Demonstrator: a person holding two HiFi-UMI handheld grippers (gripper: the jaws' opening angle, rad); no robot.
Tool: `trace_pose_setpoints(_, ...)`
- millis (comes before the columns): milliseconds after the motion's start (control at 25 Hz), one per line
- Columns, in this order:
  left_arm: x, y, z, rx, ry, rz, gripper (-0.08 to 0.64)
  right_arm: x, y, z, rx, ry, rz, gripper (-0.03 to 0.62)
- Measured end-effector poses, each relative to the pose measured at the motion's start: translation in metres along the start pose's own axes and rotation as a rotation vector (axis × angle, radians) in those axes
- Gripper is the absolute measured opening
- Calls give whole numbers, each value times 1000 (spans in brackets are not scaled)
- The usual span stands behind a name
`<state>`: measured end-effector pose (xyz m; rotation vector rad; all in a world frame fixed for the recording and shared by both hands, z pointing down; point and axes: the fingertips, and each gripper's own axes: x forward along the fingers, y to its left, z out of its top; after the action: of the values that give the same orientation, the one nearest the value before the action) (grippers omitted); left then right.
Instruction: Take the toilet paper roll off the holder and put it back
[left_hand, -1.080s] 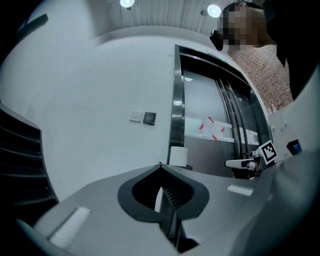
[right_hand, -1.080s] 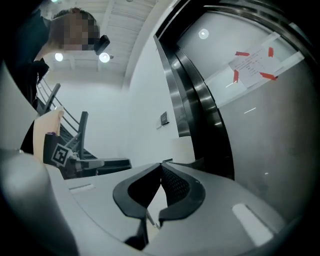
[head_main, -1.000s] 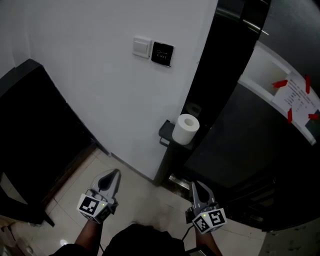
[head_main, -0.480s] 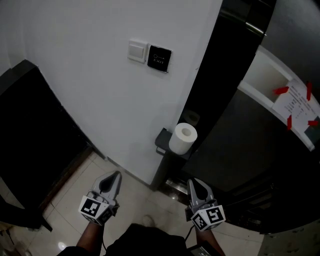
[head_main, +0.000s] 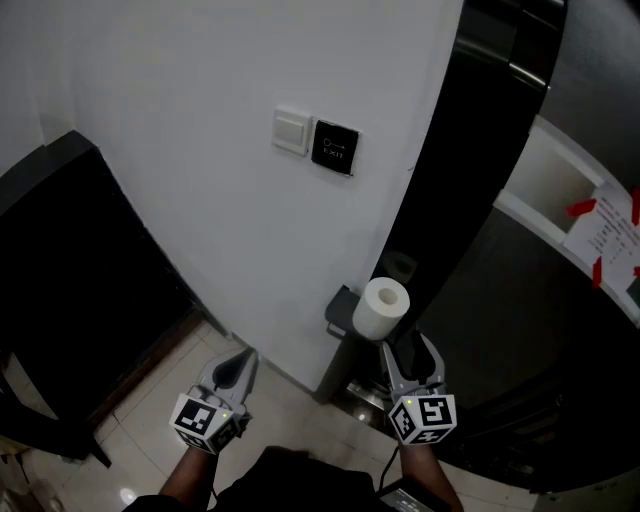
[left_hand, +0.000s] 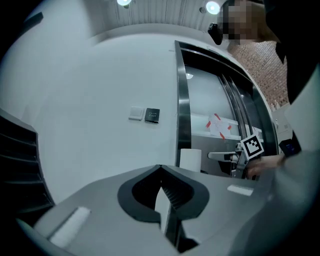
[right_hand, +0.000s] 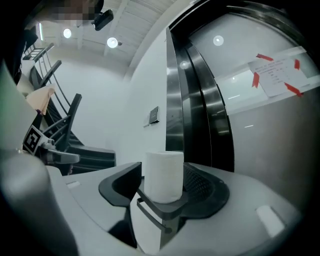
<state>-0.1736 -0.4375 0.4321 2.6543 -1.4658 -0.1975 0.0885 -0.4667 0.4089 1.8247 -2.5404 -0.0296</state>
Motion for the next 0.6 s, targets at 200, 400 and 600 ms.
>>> trace_pose_setpoints(200,4,10,-3,17,2,20,1,32,-1,2,12,11,20,411)
trace_pose_setpoints(400,2,24,-2,23,6,55,0,59,0,-6,12,65,37,500)
trace_pose_setpoints(600,-1,36,-3,38,7,94,1,82,3,-17,-20,130,57,503)
